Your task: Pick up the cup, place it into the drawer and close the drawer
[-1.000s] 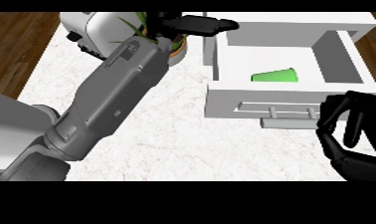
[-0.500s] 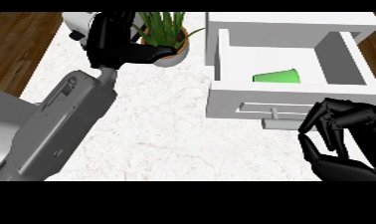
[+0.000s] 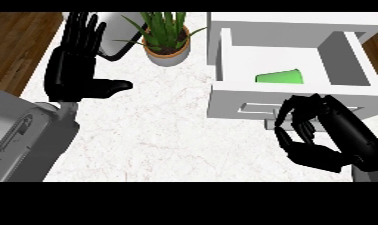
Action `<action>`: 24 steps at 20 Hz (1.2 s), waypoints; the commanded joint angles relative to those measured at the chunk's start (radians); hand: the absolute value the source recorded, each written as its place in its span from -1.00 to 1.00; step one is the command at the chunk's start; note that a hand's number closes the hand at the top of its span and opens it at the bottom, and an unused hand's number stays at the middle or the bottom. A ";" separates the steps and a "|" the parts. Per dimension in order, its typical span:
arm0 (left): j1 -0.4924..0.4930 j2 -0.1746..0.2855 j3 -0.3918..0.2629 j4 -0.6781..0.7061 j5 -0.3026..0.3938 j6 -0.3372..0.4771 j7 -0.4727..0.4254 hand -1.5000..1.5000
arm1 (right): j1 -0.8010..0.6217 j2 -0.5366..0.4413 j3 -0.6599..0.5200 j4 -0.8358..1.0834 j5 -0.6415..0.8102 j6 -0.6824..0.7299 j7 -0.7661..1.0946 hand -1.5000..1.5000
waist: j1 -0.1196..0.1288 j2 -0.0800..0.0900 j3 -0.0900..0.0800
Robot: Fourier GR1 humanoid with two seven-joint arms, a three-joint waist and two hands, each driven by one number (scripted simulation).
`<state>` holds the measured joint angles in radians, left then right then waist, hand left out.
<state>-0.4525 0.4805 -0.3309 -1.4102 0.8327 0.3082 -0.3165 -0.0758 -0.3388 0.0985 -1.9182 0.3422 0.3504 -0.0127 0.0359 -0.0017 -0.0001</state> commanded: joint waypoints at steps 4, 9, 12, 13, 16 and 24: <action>0.191 0.088 0.085 -0.076 0.026 -0.127 -0.032 -1.00 | -0.016 0.010 0.147 0.228 0.314 -0.143 -0.154 1.00 | -0.011 0.003 0.000; 0.256 0.054 0.095 -0.147 -0.030 -0.118 -0.028 -1.00 | -0.185 0.096 0.137 0.476 0.381 -0.215 -0.168 -1.00 | -0.019 0.003 0.001; 0.290 0.094 0.185 0.006 0.015 -0.306 -0.088 -1.00 | -0.169 0.086 0.145 0.576 0.431 -0.255 -0.210 -1.00 | -0.023 0.005 0.000; 0.289 0.068 0.174 -0.102 -0.001 -0.210 -0.044 -1.00 | -0.224 0.097 0.139 0.620 0.452 -0.244 -0.180 -1.00 | -0.021 0.003 0.000; 0.349 0.060 0.190 -0.105 -0.027 -0.253 -0.069 -1.00 | -0.318 0.130 0.134 0.753 0.475 -0.238 -0.197 -1.00 | -0.020 0.003 0.000; 0.328 0.043 0.266 0.017 -0.039 -0.395 -0.084 -1.00 | -0.566 0.176 0.014 1.214 0.485 -0.354 -0.356 -1.00 | -0.016 0.009 0.001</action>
<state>-0.1131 0.5523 -0.0755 -1.4584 0.8258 -0.0383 -0.3626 -0.5090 -0.2004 0.1544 -0.9098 0.8185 0.0284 -0.3330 0.0163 0.0008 -0.0017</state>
